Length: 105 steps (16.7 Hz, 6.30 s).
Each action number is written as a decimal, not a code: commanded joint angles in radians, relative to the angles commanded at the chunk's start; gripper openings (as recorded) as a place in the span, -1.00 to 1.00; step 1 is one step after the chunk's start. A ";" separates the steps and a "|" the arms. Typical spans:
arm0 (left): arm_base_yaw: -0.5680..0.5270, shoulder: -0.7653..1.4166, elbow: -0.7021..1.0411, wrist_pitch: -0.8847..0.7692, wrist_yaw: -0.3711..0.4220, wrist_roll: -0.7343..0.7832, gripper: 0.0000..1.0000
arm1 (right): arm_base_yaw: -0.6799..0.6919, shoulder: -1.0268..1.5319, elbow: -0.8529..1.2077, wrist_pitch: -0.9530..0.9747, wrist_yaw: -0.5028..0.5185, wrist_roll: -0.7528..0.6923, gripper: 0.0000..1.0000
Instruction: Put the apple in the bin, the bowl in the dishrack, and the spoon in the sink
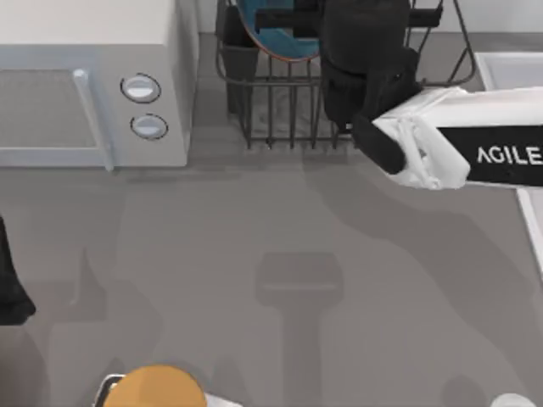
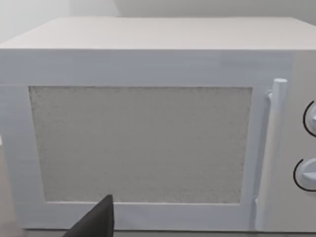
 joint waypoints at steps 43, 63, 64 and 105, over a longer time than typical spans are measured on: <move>0.000 0.000 0.000 0.000 0.000 0.000 1.00 | -0.631 -2.043 -1.332 -0.700 -0.664 -0.018 1.00; 0.000 0.000 0.000 0.000 0.000 0.000 1.00 | -0.902 -1.100 -0.747 -1.396 -0.659 -0.851 1.00; 0.000 0.000 0.000 0.000 0.000 0.000 1.00 | -0.924 -1.022 -0.698 -1.455 -0.659 -0.919 1.00; 0.000 0.000 0.000 0.000 0.000 0.000 1.00 | -1.034 -0.405 -0.678 -1.286 -0.670 -1.277 -0.66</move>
